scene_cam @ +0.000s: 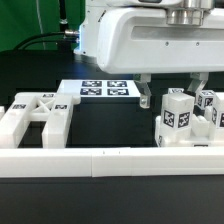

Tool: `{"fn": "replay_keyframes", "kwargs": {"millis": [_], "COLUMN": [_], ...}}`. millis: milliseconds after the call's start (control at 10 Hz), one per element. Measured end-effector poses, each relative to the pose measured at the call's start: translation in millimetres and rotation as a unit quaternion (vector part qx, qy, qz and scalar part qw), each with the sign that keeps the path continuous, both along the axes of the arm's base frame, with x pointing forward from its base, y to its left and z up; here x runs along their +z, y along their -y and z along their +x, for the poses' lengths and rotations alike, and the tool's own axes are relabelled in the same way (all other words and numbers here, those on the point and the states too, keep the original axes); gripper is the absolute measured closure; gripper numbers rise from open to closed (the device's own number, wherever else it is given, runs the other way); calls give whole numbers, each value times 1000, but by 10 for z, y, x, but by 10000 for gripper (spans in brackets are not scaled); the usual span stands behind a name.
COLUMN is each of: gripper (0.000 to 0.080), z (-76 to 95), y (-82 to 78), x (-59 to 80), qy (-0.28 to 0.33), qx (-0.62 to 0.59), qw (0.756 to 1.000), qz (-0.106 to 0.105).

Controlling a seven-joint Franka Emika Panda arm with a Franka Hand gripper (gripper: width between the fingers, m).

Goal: Assemble chair

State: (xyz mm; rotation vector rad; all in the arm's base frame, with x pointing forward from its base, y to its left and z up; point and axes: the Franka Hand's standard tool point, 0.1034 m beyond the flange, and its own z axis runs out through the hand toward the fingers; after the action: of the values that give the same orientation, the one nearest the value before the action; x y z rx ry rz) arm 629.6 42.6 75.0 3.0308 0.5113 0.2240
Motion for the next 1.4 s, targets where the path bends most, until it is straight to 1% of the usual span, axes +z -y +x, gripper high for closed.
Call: {"fn": "replay_keyframes", "kwargs": {"millis": [100, 200, 400, 600, 900, 1100, 1400], "gripper": [373, 509, 509, 509, 509, 509, 500], "z": [-1, 3, 3, -1, -3, -42, -115], "y": [0, -1, -2, -29, -47, -31, 52], "x": [-1, 5, 5, 1, -2, -1, -1], "qy": [0, 1, 1, 5, 8, 1, -8], "qx": [-3, -13, -14, -140, -286, -347, -440], "qw": [1000, 1000, 1000, 990, 957, 936, 896], "qz": [0, 2, 2, 26, 53, 60, 64]}}
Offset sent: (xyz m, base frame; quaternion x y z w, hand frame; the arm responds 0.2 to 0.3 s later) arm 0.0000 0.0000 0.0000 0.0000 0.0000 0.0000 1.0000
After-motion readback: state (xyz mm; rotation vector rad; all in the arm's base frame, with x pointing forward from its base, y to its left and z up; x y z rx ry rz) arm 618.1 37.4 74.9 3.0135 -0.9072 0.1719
